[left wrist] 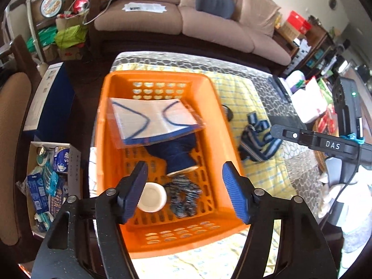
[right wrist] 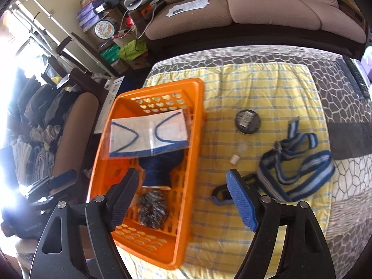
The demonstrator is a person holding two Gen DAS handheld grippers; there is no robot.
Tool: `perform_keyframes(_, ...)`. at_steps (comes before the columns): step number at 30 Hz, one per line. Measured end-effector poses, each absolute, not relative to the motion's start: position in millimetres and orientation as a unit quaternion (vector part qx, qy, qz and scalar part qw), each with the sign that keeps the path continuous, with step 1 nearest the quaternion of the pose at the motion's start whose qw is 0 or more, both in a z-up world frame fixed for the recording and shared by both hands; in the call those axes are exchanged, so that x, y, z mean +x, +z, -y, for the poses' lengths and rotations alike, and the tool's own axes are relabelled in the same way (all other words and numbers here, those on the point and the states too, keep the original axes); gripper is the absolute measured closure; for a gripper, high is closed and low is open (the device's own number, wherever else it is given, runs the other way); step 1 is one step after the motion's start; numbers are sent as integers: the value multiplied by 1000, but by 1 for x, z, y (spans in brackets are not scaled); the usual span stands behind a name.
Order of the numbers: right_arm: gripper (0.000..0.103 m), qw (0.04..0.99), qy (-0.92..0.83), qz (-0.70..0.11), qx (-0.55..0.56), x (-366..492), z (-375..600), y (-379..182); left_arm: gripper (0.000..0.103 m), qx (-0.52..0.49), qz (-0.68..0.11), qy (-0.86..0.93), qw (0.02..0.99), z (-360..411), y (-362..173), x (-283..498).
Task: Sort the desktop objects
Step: 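Move both grippers toward the blue striped strap, then grasp the blue striped strap with both grippers and lift it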
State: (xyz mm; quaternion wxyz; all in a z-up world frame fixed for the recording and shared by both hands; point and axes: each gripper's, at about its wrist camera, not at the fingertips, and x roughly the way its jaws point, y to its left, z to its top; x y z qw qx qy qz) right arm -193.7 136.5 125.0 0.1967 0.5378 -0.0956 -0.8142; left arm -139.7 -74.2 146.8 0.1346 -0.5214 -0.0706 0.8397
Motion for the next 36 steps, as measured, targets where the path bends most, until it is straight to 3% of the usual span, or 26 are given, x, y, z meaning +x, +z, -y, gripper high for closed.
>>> perform_keyframes(17,21,126,-812,162,547,-174,-293,85,35,-550,23,808,212,-79,114,-138)
perform_keyframes(28,22,130,-800,217,545,-187,-345,50,23,-566,2,800,199,-138,79,-169)
perform_keyframes(36,25,143,-770,335,524,-202,-387,8,20,-583,5,789,194,-169,41,-192)
